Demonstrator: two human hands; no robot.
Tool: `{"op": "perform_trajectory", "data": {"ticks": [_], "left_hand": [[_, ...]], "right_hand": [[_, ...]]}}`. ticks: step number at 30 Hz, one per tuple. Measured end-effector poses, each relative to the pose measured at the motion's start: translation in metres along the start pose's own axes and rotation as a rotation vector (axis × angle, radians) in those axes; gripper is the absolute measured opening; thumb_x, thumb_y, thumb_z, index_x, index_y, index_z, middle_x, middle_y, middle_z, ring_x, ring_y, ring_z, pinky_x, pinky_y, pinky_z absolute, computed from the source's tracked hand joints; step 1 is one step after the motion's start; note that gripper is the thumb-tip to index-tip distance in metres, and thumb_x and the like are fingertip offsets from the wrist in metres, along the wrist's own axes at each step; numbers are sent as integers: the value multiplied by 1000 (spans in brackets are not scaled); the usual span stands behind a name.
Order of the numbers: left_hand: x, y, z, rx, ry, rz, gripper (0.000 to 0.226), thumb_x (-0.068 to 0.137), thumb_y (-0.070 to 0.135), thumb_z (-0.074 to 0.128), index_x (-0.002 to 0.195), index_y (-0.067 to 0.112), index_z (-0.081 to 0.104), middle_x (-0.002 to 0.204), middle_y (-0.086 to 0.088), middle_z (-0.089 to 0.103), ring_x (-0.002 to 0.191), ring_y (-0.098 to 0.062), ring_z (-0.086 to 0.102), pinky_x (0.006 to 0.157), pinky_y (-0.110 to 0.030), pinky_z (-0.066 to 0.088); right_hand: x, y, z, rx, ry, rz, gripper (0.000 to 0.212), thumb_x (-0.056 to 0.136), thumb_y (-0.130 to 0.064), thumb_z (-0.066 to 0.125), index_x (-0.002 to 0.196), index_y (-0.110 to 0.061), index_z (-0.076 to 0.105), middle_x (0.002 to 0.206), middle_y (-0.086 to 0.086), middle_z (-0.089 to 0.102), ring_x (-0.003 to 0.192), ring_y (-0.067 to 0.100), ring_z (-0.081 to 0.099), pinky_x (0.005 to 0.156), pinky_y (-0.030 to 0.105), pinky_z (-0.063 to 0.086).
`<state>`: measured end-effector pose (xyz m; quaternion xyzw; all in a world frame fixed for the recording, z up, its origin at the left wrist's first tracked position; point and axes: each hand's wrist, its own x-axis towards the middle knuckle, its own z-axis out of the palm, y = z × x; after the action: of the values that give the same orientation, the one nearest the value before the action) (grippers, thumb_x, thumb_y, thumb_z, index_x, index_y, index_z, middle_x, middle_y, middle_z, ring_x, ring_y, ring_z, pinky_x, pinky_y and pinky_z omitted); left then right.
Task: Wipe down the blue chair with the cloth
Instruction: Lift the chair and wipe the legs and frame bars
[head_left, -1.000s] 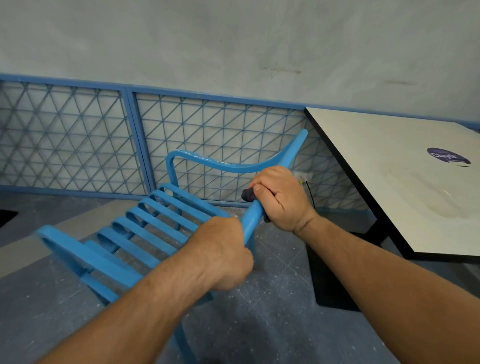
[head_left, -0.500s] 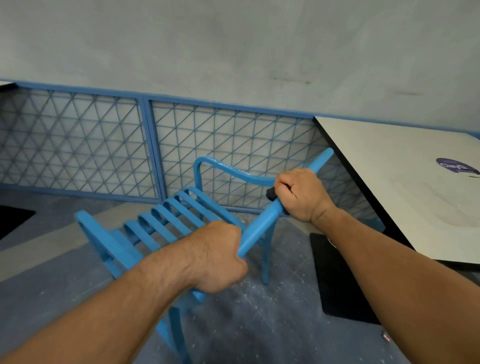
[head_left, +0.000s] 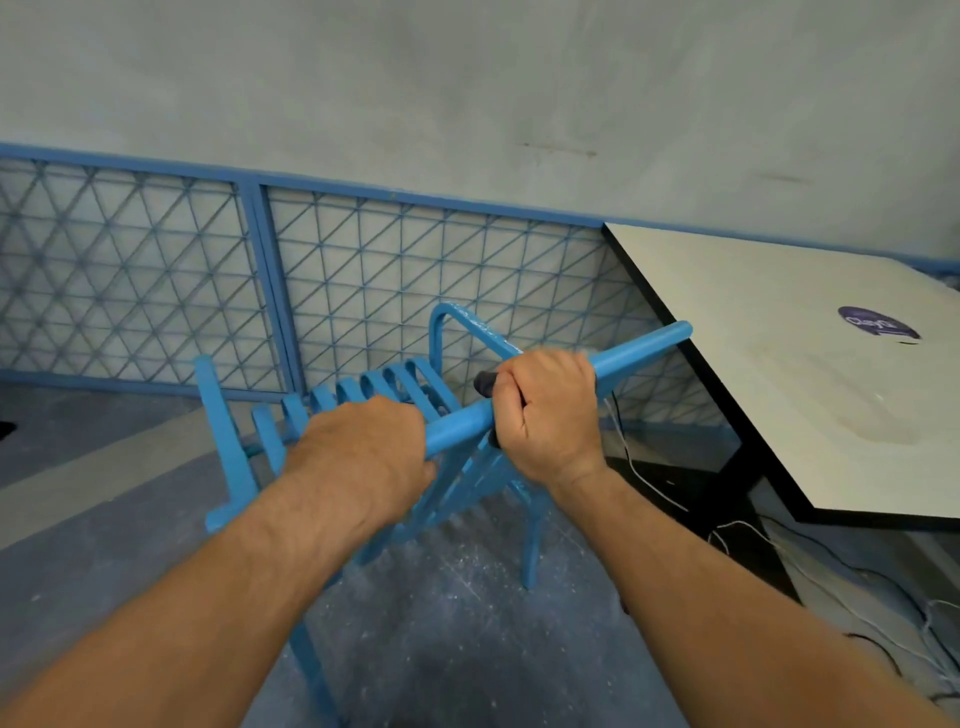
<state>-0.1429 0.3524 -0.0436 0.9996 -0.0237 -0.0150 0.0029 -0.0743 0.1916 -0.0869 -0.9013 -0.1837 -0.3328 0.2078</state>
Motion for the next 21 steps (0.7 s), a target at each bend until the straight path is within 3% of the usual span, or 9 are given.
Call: {"op": "perform_trajectory", "data": {"ticks": [7,11,13,21], "left_hand": [[2,18,9,10,196,46,19,100,41,43,98,22,43,69,8,38,64,-13,47,61,-30,38],[-1,15,9,36,193,85,24,101,47,39,96,24,35,71,9,41,57,-6,37,61,-27,38],[-2,13,8,39,187,93,26,99,51,38,95,25,36,72,10,42,58,-6,40,61,-26,39],[-23,-17,2,131,123,153,29,95,62,30,96,33,35,75,12,45,62,-1,44,60,-21,39]], "right_hand": [[17,27,-11,29,-119,-166,36,88,-31,37,67,-16,62,64,-4,61,63,20,55,69,35,41],[46,48,-25,-70,-403,-34,42,84,-41,33,73,-17,65,67,-1,66,67,23,60,69,42,51],[52,47,-27,-102,-468,23,42,82,-41,32,76,-18,67,71,0,68,71,24,61,71,42,52],[5,15,-24,-2,-118,-35,25,86,-26,43,62,-24,46,60,-14,44,60,14,44,70,37,37]]}}
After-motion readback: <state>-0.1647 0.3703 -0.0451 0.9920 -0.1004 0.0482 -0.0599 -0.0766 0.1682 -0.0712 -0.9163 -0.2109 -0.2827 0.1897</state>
